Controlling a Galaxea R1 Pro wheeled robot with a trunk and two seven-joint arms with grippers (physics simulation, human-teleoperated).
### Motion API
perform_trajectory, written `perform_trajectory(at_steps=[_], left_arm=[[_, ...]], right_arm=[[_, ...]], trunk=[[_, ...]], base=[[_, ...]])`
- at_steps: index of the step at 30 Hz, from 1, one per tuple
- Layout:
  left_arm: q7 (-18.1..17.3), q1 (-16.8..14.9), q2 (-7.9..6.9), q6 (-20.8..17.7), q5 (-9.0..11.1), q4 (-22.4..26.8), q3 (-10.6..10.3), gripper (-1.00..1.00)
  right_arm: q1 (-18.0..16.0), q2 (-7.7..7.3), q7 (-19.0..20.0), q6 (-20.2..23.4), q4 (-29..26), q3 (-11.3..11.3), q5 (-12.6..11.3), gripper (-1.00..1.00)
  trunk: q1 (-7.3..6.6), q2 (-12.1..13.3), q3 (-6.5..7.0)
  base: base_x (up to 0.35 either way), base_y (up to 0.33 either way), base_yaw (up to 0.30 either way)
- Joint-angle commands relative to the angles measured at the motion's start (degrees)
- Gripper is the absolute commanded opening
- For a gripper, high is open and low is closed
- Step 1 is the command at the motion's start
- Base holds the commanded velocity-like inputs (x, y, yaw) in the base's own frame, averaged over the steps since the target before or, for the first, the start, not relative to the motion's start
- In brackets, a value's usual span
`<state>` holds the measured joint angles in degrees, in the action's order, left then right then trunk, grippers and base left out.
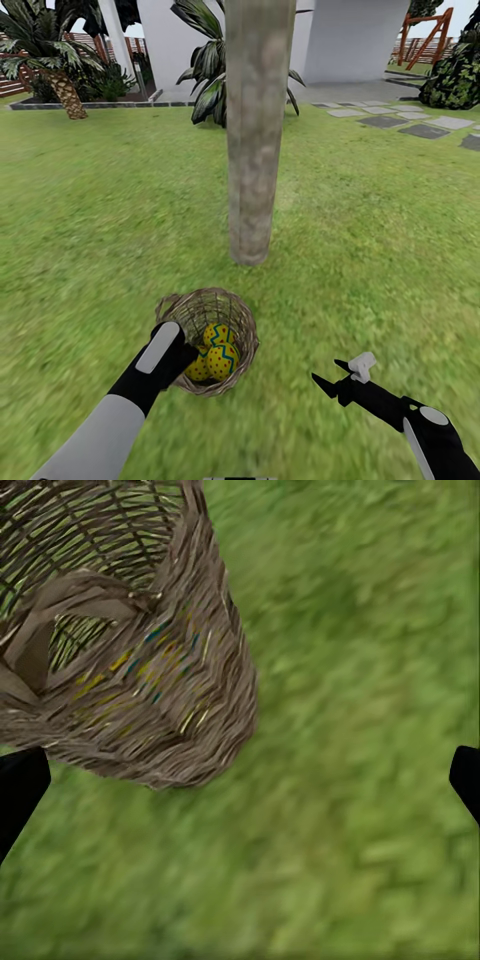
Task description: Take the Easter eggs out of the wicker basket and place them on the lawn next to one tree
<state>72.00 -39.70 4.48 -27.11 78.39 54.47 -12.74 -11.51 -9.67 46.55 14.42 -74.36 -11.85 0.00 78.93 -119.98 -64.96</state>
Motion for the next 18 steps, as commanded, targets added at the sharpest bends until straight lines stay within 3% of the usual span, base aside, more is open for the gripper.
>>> perform_trajectory(at_steps=[1,5,10,16,18], left_arm=[[-0.04,0.02,0.00,-0.04,0.00,0.32,0.00,1.00],[-0.48,0.16,-0.02,-2.22,-0.03,1.60,0.00,1.00],[-4.08,0.47,-0.10,-5.57,-0.07,2.42,-0.13,1.00],[-13.33,0.58,-0.63,-8.96,-0.08,2.49,-3.57,1.00],[-14.51,0.58,-0.76,-9.11,-0.08,2.49,-4.23,1.00]], right_arm=[[0.00,0.00,-0.02,0.00,0.00,-0.01,0.00,1.00],[0.00,0.00,-0.05,-0.01,0.00,0.06,0.00,1.00],[0.00,0.00,-0.06,-0.08,0.09,0.02,0.00,1.00],[0.00,0.00,-0.06,-0.14,0.09,0.01,0.14,1.00],[0.00,0.00,-0.06,-0.04,0.09,0.00,0.13,1.00]], trunk=[[0.00,0.00,0.10],[0.00,0.00,0.47],[0.00,0.00,0.69],[0.00,0.00,0.70],[0.00,0.00,0.70]], base=[[-0.003,0.008,0.000],[-0.001,0.149,0.000],[0.000,0.279,0.000],[0.000,0.288,0.000],[0.000,0.289,0.000]])
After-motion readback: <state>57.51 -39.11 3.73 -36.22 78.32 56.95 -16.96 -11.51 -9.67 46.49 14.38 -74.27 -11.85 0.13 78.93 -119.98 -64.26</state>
